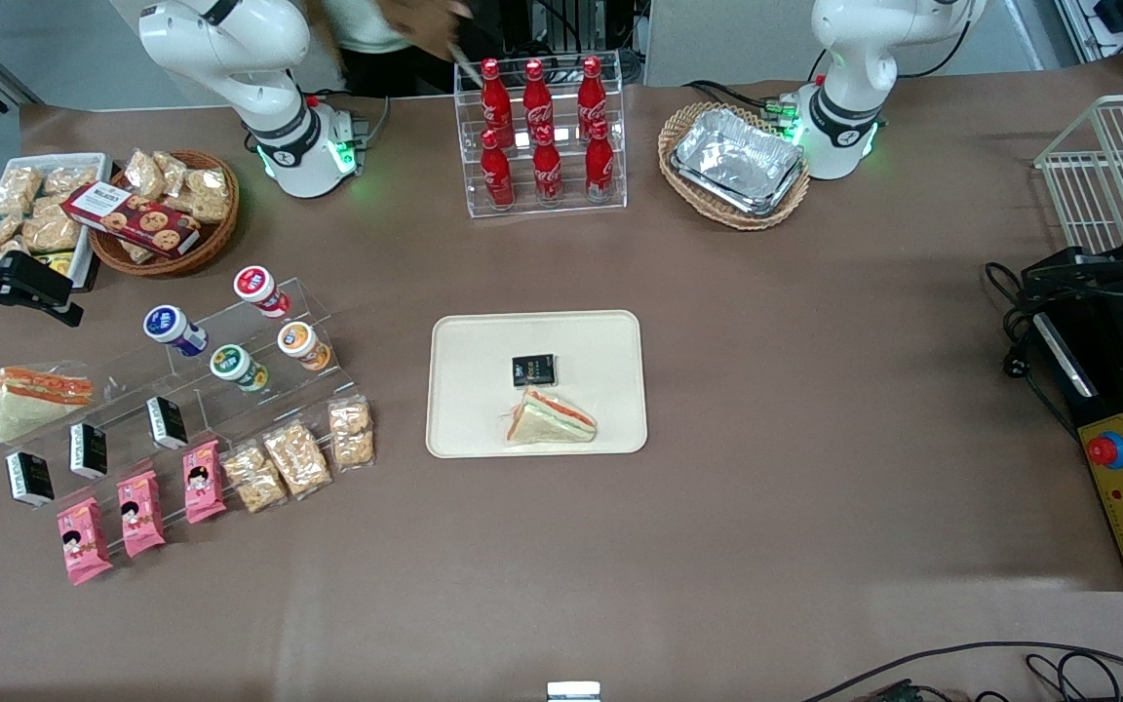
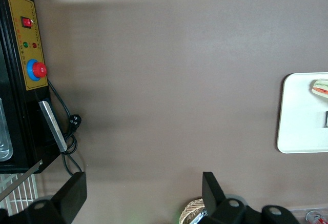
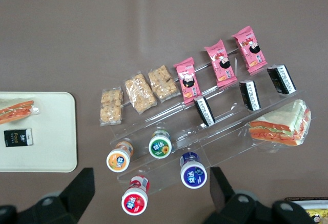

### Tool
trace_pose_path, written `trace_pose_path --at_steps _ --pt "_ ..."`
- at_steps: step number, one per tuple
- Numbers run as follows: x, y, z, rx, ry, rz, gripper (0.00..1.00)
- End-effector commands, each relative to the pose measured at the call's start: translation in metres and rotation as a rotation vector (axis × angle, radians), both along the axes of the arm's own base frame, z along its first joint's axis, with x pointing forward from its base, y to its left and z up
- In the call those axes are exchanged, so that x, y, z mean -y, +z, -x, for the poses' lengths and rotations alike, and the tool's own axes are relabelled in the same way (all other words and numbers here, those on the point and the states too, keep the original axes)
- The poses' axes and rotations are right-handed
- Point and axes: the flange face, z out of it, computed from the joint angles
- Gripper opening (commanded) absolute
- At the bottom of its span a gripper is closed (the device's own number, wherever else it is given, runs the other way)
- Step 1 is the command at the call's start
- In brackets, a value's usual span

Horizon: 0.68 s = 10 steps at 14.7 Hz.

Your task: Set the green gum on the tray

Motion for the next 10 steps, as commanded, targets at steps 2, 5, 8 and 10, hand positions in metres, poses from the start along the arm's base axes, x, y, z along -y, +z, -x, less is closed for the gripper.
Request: trace_pose_path --at_steps 2,5,8,10 --pt "0.0 0.0056 0.005 -0.002 0.004 -0.008 1.0" --pt "0.0009 0.004 0.0039 -0.003 0.006 -0.008 1.0" --pt "-0.0007 0.001 0.0045 -0.011 0.066 -0.004 1.0" --pt "0.0062 0.0001 0.0057 -0.012 0.172 0.002 1.0"
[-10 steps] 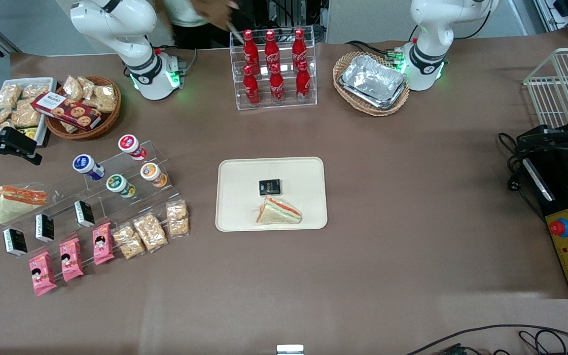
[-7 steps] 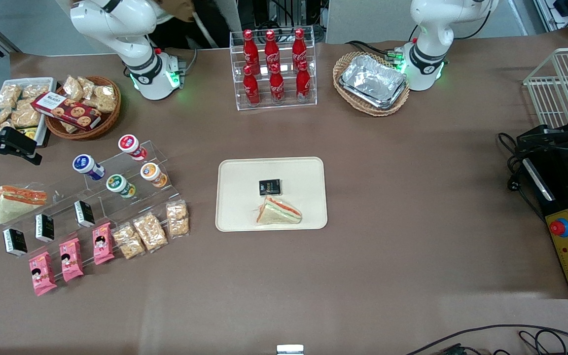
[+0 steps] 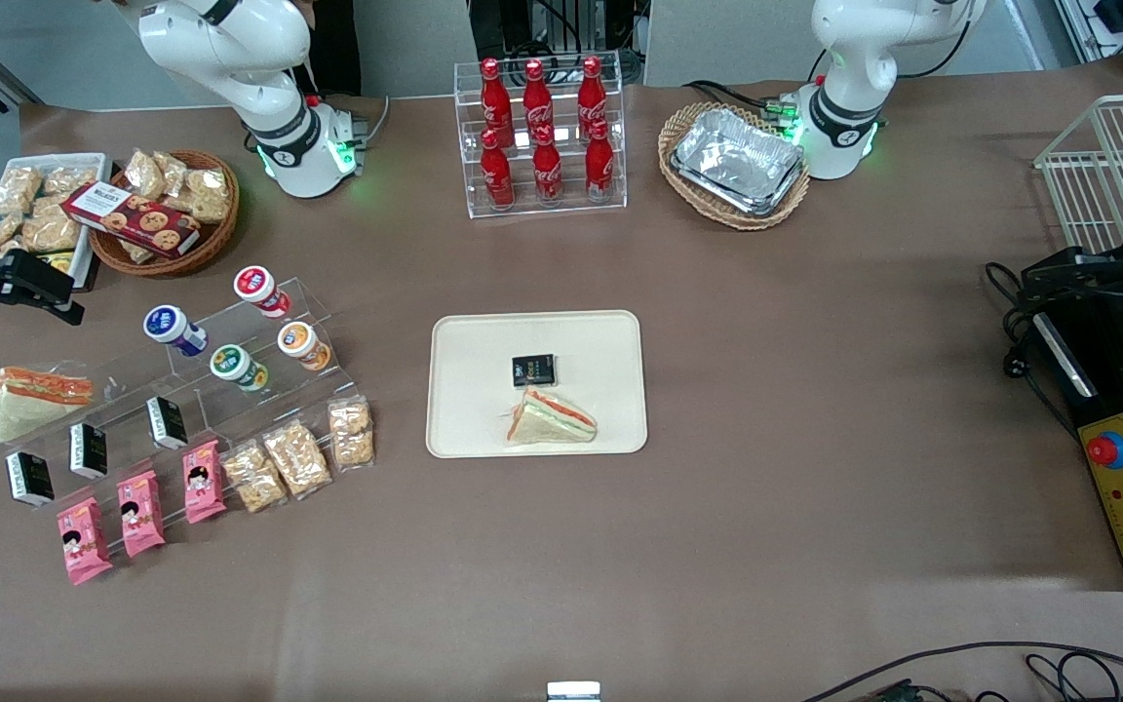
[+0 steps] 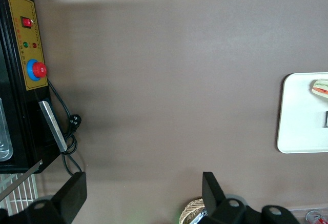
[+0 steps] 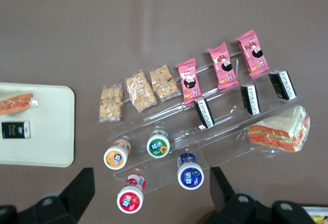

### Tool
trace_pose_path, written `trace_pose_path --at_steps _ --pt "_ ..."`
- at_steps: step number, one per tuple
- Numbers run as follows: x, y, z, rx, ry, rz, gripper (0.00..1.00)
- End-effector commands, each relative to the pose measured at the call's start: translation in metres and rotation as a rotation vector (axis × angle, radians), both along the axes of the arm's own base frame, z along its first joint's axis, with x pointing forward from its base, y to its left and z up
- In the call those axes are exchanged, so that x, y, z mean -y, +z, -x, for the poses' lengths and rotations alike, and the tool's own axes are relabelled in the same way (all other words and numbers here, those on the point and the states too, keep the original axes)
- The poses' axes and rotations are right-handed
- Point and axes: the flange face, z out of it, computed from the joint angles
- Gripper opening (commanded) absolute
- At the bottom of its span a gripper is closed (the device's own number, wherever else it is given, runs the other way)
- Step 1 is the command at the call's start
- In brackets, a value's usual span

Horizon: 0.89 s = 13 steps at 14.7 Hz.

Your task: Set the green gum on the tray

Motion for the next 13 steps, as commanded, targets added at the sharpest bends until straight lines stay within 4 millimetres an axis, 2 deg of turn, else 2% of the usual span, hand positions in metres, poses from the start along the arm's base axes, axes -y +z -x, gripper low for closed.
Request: trace_pose_path --at_steps 1,3,6,9,11,13 --pt "0.007 -0.002 0.008 -0.025 0.142 0.0 1.0" --pt "0.009 -0.006 0.015 -0.036 0.152 0.005 1.0" --pt "0.009 -0.029 0.022 -0.043 0.171 0.002 1.0" --pt "0.008 -0.063 0.038 -0.017 0.172 0.004 1.0" --pt "0.008 -0.086 0.04 -0.012 0.231 0.006 1.0" --pt "0.008 -0.12 0.041 -0.022 0.25 -0.001 1.0"
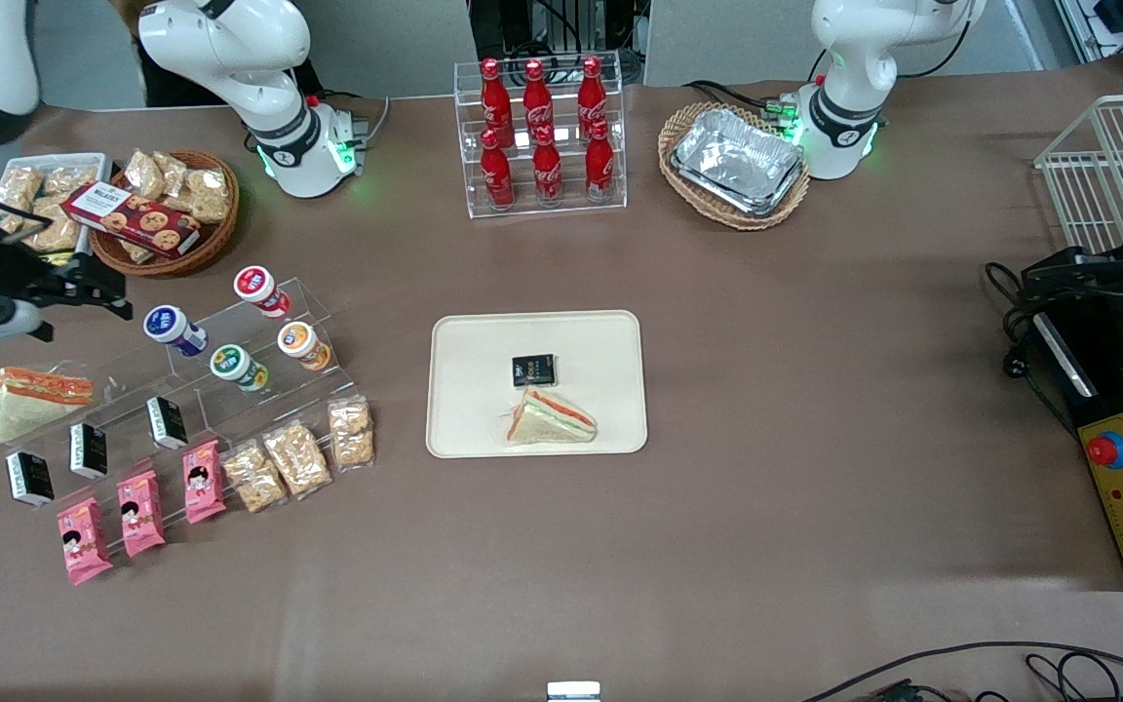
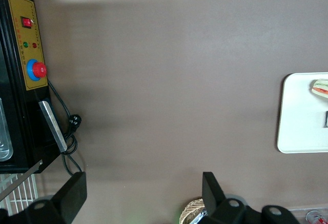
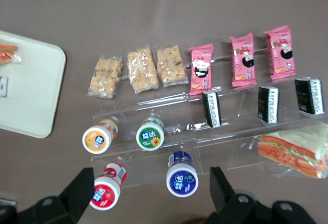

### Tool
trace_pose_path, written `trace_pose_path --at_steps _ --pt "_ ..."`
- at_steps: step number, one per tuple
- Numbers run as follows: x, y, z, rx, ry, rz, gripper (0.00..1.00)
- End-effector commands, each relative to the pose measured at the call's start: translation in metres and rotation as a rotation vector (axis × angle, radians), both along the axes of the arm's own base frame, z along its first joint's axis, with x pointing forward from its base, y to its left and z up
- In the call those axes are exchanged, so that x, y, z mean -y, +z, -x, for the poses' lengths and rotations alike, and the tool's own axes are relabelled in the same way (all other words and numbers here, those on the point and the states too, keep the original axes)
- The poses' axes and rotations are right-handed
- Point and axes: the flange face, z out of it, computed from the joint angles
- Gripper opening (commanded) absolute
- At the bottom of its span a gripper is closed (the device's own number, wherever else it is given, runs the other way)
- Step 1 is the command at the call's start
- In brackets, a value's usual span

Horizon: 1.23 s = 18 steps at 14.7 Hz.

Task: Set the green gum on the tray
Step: 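Lower the right gripper onto the green-labelled gum bottle and close it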

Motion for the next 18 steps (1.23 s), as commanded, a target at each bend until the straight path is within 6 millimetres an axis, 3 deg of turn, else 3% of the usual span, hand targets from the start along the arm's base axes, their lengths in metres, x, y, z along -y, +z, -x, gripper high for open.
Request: trace_pose_path --at_steps 1,4,11,14,18 --pt "0.0 -0.054 0.018 0.016 0.042 -0.003 1.0" --pt "0.0 -0.101 0.025 0.012 0.038 -0.002 1.0" --pt "-0.013 -0.176 0.028 0.031 0.07 0.009 1.0" --pt "-0.013 -0.193 0.022 0.047 0.14 0.013 1.0" --pt "-0.013 -0.219 0.033 0.076 0.151 0.02 1.0"
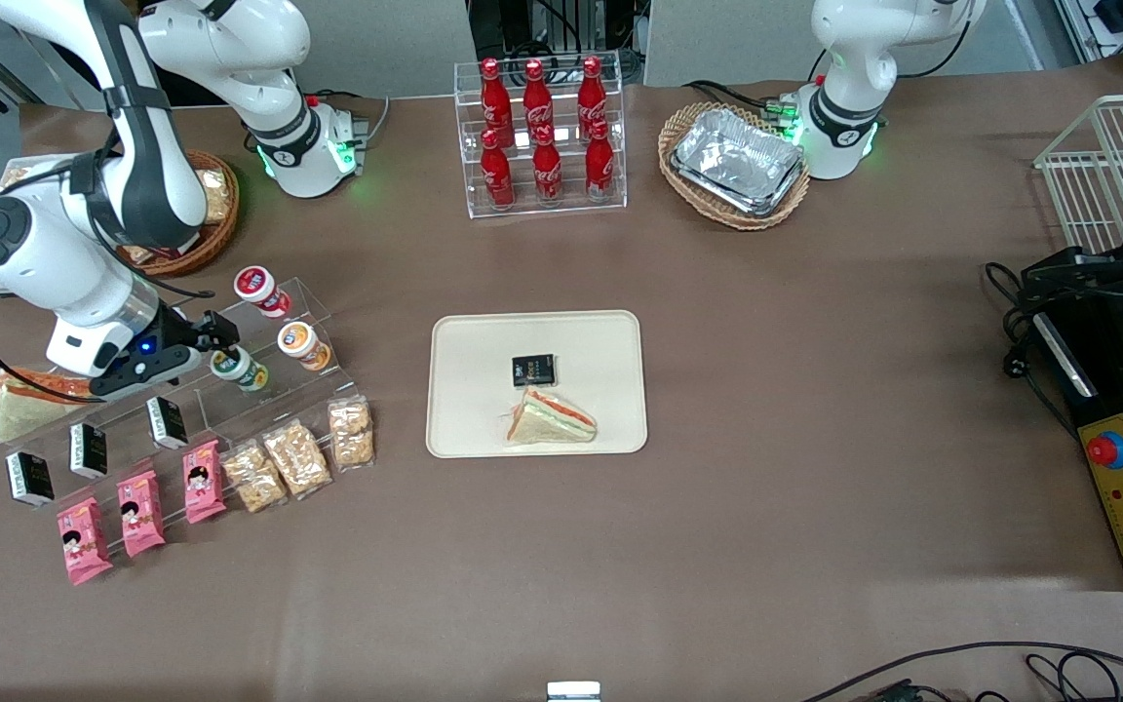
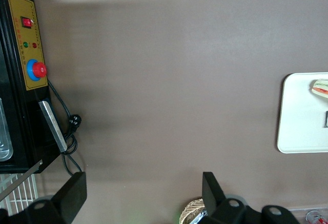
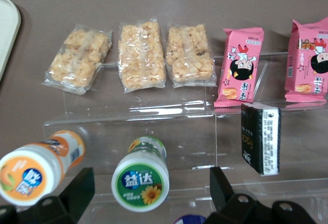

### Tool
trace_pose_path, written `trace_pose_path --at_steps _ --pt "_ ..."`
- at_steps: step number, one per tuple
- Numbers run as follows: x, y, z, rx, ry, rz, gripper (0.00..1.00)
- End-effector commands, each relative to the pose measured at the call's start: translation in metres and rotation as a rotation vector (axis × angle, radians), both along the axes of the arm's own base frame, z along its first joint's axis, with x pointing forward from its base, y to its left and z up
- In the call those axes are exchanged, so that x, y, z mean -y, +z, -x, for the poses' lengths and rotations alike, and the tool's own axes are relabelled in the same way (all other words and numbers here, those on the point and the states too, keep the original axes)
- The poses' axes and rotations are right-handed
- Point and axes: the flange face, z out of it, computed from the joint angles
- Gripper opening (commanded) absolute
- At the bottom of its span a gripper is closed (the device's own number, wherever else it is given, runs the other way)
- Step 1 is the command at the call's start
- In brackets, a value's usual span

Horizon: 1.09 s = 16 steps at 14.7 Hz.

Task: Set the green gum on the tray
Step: 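Lower the right gripper onto the green-labelled gum bottle and close it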

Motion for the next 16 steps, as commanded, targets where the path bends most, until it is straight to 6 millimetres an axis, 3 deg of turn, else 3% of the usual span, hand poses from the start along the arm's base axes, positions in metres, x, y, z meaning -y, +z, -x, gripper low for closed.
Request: trace_pose_path --at_steps 1,5,9,10,12,13,16 --pt "0.0 -0.022 0.011 0.038 0.019 0.004 1.0" --pt "-0.002 -0.048 0.019 0.058 0.022 0.008 1.0" --pt "-0.002 -0.06 0.02 0.057 0.02 0.009 0.98" --pt "-0.002 -0.06 0.02 0.056 0.009 0.008 0.57" --pt "-0.002 -0.06 0.02 0.051 0.005 0.007 0.1" --pt "-0.003 -0.058 0.019 0.053 0.006 0.007 0.04" --pt "-0.003 -0.054 0.017 0.054 -0.01 0.004 0.0"
